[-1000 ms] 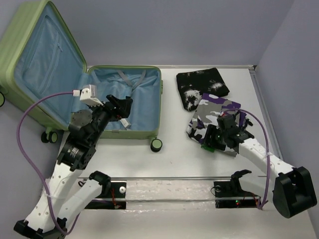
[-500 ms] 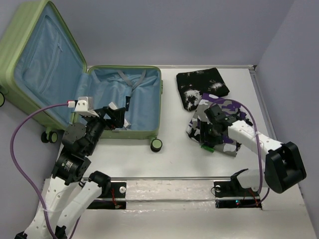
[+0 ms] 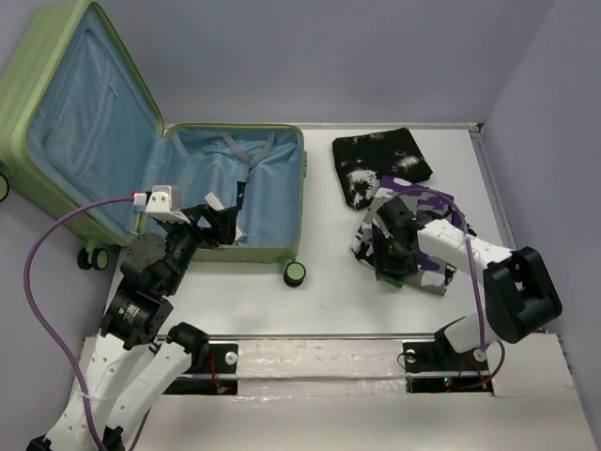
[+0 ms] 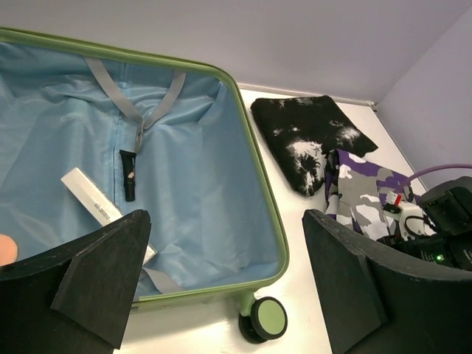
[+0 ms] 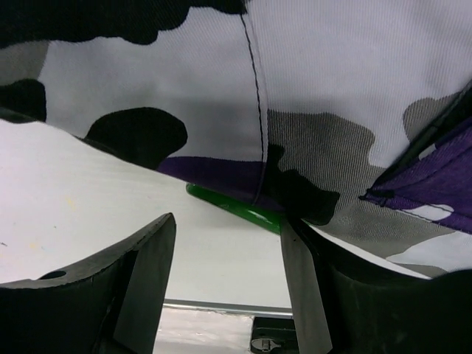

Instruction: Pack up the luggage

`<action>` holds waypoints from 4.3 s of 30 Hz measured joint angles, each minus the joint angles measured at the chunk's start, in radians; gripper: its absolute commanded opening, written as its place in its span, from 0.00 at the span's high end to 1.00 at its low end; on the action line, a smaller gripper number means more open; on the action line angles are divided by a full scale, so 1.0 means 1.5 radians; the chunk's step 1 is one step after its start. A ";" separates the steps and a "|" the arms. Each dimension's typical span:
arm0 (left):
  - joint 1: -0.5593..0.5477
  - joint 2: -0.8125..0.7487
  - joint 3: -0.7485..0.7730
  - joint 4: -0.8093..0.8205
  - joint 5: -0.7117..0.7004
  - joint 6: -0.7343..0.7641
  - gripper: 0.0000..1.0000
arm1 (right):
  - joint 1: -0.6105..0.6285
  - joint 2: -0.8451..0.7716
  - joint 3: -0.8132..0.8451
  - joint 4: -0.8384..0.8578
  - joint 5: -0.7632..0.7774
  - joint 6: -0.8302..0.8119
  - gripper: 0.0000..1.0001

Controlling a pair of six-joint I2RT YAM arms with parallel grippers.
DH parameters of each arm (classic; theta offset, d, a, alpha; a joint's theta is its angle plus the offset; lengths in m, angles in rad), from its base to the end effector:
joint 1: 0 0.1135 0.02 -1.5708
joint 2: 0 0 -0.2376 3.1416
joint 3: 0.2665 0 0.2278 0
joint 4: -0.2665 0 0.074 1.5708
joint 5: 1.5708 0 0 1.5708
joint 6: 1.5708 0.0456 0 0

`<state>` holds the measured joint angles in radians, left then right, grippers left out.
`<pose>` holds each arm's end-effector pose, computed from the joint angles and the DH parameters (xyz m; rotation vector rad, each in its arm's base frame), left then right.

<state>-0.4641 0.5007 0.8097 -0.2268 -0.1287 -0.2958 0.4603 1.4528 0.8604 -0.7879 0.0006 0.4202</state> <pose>0.1113 -0.0491 0.3613 0.0216 1.5107 -0.5167 0.2065 0.1024 0.1591 -0.0594 2.9660 0.1200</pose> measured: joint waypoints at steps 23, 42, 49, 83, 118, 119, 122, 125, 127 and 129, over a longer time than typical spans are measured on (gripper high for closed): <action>0.000 0.000 -0.010 0.002 -0.003 0.005 0.06 | 0.107 0.022 -0.026 0.028 0.017 0.068 0.93; 0.001 0.027 -0.012 0.009 0.019 0.003 0.01 | 0.159 0.095 0.352 0.253 -0.131 0.087 0.72; 0.002 0.073 -0.012 0.017 0.066 -0.031 0.01 | 0.166 0.271 0.511 0.356 -0.174 0.120 0.28; -0.321 0.970 0.348 0.159 0.114 -0.143 0.01 | -0.231 -0.431 -0.079 0.315 0.066 0.071 0.06; -0.257 1.014 0.217 0.434 0.263 -0.194 0.94 | -0.484 -0.112 -0.170 0.360 0.015 0.113 0.01; -0.257 1.013 0.215 0.434 0.264 -0.194 0.94 | -0.487 -0.093 -0.172 0.377 -0.010 0.112 0.03; -0.257 1.013 0.214 0.435 0.269 -0.194 0.94 | -0.491 -0.075 -0.173 0.429 -0.051 0.108 0.20; -0.256 1.013 0.214 0.435 0.271 -0.194 0.94 | -0.497 -0.055 -0.182 0.482 -0.089 0.108 0.66; -0.256 1.013 0.214 0.436 0.271 -0.194 0.94 | -0.501 -0.038 -0.193 0.519 -0.117 0.118 0.76; -0.256 1.012 0.214 0.435 0.271 -0.194 0.94 | -0.507 -0.035 -0.203 0.557 -0.137 0.128 0.91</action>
<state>-0.8486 2.0193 1.1313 0.4259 0.2779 -0.5865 -0.3000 1.4006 0.5556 0.0483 -0.2050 0.6121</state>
